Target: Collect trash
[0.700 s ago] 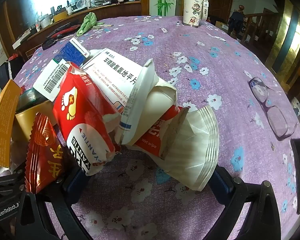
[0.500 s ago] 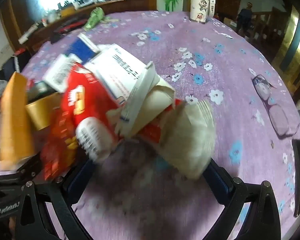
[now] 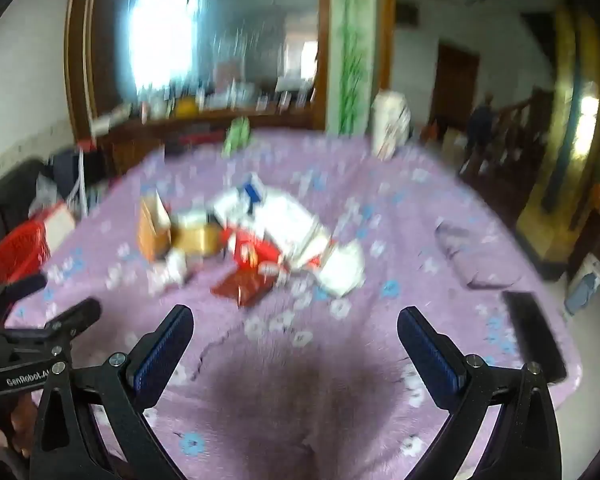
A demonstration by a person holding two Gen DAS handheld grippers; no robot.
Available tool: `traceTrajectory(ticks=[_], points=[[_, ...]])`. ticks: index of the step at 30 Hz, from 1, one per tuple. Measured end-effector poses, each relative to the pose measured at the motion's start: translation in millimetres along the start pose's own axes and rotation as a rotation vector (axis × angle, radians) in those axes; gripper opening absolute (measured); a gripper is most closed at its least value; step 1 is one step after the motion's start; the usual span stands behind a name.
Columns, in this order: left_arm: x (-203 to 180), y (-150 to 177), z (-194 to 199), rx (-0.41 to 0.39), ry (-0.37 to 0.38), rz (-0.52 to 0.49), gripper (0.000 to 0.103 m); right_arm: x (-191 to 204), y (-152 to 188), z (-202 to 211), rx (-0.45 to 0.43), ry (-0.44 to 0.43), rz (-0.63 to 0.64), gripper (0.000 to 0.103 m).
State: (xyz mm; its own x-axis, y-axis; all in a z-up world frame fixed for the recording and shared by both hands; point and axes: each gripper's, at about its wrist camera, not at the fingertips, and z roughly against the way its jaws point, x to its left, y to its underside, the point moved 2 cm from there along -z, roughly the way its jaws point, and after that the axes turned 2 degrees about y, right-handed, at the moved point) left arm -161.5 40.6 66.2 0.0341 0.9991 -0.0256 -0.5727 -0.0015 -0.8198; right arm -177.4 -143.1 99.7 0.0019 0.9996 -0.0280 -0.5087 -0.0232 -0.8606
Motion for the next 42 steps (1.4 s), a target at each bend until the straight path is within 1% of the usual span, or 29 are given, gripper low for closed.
traceTrajectory(ticks=[1,2,3,6,8,10,12,15,18,21,23,28,31,42], points=[[3.3,6.0,9.8,-0.037,-0.027,0.007,0.103,-2.7,3.5,3.3,-0.023,-0.027,-0.022,0.103],[8.2,6.9,13.2,-0.058,-0.048,0.014,0.103,-2.3,8.9,6.0,-0.039,-0.074,-0.043,0.103],[12.8,14.9,20.6,-0.093,-0.084,0.022,0.103,-1.6,15.4,7.8,-0.055,-0.108,-0.064,0.103],[20.4,26.4,31.7,-0.147,-0.129,0.020,0.103,3.9,16.1,14.3,-0.117,-0.064,-0.065,0.103],[19.8,27.9,35.3,-0.169,-0.143,0.016,0.103,6.5,14.0,18.8,-0.155,-0.039,-0.064,0.103],[20.9,24.8,35.0,-0.184,-0.139,0.019,0.103,5.2,14.8,23.4,-0.188,-0.011,-0.065,0.103],[18.8,23.7,35.3,-0.202,-0.118,0.014,0.103,5.6,17.0,18.2,-0.175,-0.017,-0.064,0.103],[13.7,27.3,35.8,-0.201,-0.107,-0.015,0.103,5.7,20.1,8.3,-0.127,-0.028,-0.073,0.103],[7.7,28.4,32.3,-0.187,-0.098,-0.035,0.103,5.3,23.8,8.4,-0.125,0.021,-0.059,0.103],[4.5,29.0,32.0,-0.185,-0.094,-0.044,0.103,8.4,26.5,7.6,-0.120,0.049,-0.032,0.103],[2.8,29.7,31.1,-0.184,-0.095,-0.043,0.103,8.6,28.2,6.2,-0.108,0.045,-0.030,0.103],[-0.1,30.6,24.7,-0.148,-0.087,-0.051,0.103,10.2,31.8,-1.0,-0.065,0.044,-0.018,0.103],[0.3,31.9,22.4,-0.140,-0.086,-0.048,0.103,12.6,33.2,-4.5,-0.047,0.038,-0.013,0.103],[6.0,33.8,21.5,-0.130,-0.087,-0.041,0.103,17.3,34.4,-5.6,-0.032,0.029,-0.005,0.103]])
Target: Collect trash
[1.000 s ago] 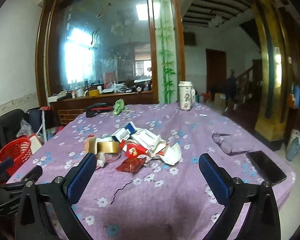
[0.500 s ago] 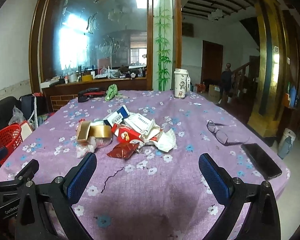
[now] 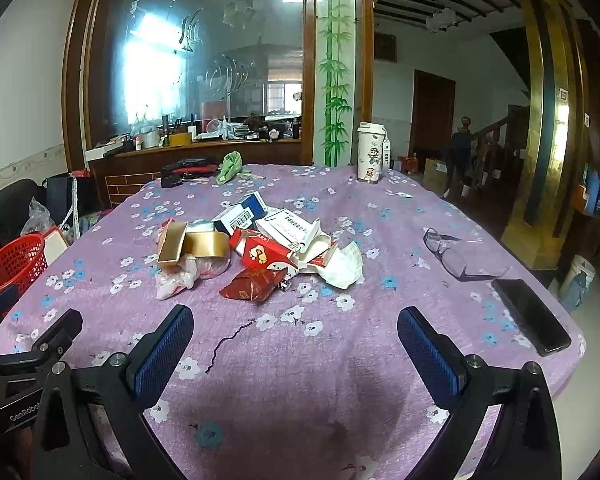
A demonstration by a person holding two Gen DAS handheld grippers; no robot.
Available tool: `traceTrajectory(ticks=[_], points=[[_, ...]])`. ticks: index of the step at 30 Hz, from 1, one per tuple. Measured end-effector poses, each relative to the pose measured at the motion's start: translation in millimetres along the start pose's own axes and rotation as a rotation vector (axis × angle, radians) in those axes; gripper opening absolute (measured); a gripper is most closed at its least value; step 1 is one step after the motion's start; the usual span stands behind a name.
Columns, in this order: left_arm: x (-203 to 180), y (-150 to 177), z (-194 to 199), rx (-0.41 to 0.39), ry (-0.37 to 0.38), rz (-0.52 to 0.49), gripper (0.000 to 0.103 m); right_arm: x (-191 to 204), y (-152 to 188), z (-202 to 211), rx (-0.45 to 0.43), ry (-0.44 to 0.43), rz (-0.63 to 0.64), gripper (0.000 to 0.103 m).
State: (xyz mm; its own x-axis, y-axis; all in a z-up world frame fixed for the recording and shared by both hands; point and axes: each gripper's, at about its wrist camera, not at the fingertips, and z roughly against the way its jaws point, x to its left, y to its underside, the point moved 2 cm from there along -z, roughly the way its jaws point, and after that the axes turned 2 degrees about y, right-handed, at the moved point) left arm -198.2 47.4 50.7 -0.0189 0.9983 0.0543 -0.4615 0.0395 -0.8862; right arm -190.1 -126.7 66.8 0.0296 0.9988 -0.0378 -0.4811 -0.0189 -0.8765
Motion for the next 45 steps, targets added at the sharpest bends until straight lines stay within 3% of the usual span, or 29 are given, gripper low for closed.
traceTrajectory(ticks=[37,41,45], points=[[-1.9,3.9,-3.9,0.030,0.004,-0.005,0.103,0.3,5.9,-12.2,0.062,-0.023,-0.009,0.103],[-1.3,1.1,-7.3,0.042,0.008,-0.006,0.103,-2.2,5.4,-14.5,0.072,-0.042,-0.018,0.103],[5.3,-14.7,-19.8,0.087,0.032,-0.015,0.103,-9.9,0.0,-20.9,0.099,-0.119,-0.052,0.100]])
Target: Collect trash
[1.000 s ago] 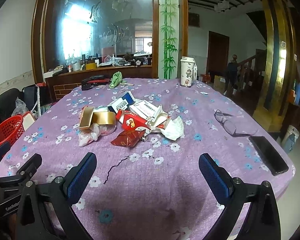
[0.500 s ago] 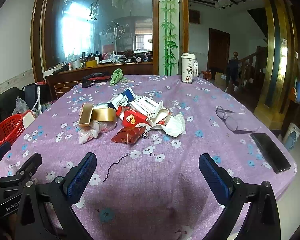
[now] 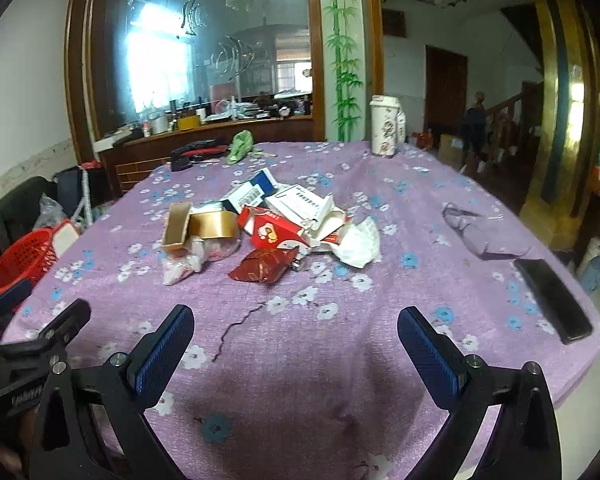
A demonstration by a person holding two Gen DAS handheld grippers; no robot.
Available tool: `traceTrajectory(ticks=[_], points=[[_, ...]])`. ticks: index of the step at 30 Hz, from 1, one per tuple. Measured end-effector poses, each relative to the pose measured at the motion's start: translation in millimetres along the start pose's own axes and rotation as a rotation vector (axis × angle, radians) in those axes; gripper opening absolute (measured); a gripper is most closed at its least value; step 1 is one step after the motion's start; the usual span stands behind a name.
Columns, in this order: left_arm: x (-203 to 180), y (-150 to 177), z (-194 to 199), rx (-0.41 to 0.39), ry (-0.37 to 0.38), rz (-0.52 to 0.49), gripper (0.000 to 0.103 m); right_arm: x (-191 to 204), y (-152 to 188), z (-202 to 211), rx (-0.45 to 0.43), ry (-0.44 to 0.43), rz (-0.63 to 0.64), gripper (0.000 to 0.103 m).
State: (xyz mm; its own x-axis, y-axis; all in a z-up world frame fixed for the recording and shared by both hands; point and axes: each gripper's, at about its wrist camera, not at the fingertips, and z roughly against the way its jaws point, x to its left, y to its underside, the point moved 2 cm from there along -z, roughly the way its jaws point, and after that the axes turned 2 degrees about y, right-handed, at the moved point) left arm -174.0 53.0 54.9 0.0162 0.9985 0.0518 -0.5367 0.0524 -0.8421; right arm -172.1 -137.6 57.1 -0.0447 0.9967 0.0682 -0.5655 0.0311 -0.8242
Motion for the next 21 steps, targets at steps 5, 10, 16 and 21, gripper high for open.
traceTrajectory(ticks=[5,10,16,21], points=[[6.7,-27.4,-36.1,0.124,0.064,-0.026,0.102,-11.4,-10.2,-18.9,0.099,-0.130,-0.061,0.078],[-2.4,-44.9,-62.4,0.226,0.165,0.037,0.099,-20.1,-11.2,-29.2,0.128,-0.116,-0.088,0.074],[-43.4,-81.6,-73.0,0.159,0.120,0.010,0.099,-30.8,-17.4,-29.3,0.114,-0.091,-0.113,0.074],[-67.2,-86.5,-117.6,0.238,0.017,-0.058,0.098,-34.9,-20.6,-30.6,0.118,-0.097,-0.116,0.074]])
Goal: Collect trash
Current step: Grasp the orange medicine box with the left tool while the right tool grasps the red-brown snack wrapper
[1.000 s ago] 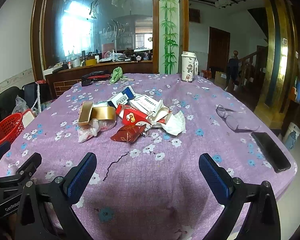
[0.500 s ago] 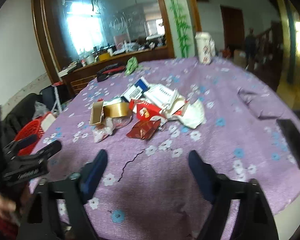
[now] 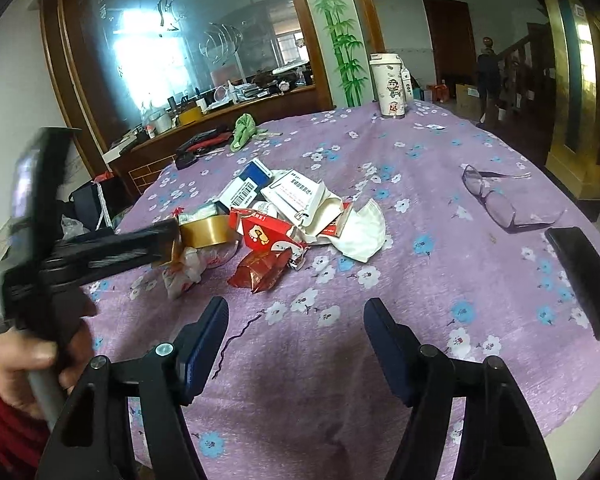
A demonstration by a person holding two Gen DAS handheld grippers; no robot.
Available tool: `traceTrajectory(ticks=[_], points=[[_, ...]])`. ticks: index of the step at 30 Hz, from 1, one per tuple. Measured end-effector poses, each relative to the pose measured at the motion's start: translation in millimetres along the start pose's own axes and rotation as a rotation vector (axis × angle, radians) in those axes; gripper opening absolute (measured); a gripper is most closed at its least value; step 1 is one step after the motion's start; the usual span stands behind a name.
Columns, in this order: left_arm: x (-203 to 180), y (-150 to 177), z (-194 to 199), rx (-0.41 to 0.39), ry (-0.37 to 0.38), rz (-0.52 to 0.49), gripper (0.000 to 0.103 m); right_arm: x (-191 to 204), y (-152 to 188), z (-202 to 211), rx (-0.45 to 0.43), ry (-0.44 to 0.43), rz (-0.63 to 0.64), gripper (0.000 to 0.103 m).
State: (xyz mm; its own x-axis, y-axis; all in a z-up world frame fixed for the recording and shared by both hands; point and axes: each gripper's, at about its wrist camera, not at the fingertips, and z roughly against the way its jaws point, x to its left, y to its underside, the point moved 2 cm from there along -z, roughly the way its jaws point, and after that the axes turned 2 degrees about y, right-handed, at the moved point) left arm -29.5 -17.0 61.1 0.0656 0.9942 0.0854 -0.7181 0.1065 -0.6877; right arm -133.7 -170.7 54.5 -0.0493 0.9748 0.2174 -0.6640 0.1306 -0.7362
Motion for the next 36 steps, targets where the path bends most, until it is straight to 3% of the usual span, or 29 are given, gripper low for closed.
traceTrajectory(ticks=[2,7,13,16,18,20,24,26,28,31,36], points=[[3.7,4.5,-8.8,0.012,-0.025,0.001,0.075,-0.1,-0.6,-1.9,0.012,-0.018,0.003,0.074],[41.5,20.0,-12.4,0.028,0.007,0.076,0.046,5.5,-9.0,-18.1,0.059,-0.068,0.030,0.074],[82.3,38.8,-17.8,0.044,0.068,0.169,0.045,13.2,-15.9,-54.0,0.157,-0.177,-0.027,0.074],[90.8,42.0,-25.1,0.071,0.104,0.197,0.045,13.5,-18.5,-72.0,0.205,-0.219,-0.084,0.063],[92.4,42.5,-28.0,0.084,0.120,0.209,0.048,13.4,-21.0,-85.2,0.234,-0.241,-0.131,0.063],[92.1,43.5,-31.6,0.103,0.135,0.217,0.060,14.1,-23.6,-95.3,0.248,-0.244,-0.153,0.063],[90.0,48.2,-38.0,0.133,0.167,0.233,0.061,16.8,-26.0,-114.2,0.278,-0.233,-0.182,0.059],[88.1,52.9,-41.3,0.154,0.159,0.228,0.054,17.7,-23.9,-121.7,0.292,-0.222,-0.188,0.046],[85.9,55.1,-37.9,0.134,0.137,0.205,0.046,18.8,-21.8,-125.9,0.300,-0.224,-0.182,0.027],[84.0,59.4,-31.5,0.122,0.167,0.203,0.045,19.8,-18.4,-122.8,0.290,-0.227,-0.171,0.025],[81.9,63.0,-12.3,0.067,0.157,0.173,0.045,21.1,-10.7,-106.6,0.271,-0.247,-0.141,0.024]])
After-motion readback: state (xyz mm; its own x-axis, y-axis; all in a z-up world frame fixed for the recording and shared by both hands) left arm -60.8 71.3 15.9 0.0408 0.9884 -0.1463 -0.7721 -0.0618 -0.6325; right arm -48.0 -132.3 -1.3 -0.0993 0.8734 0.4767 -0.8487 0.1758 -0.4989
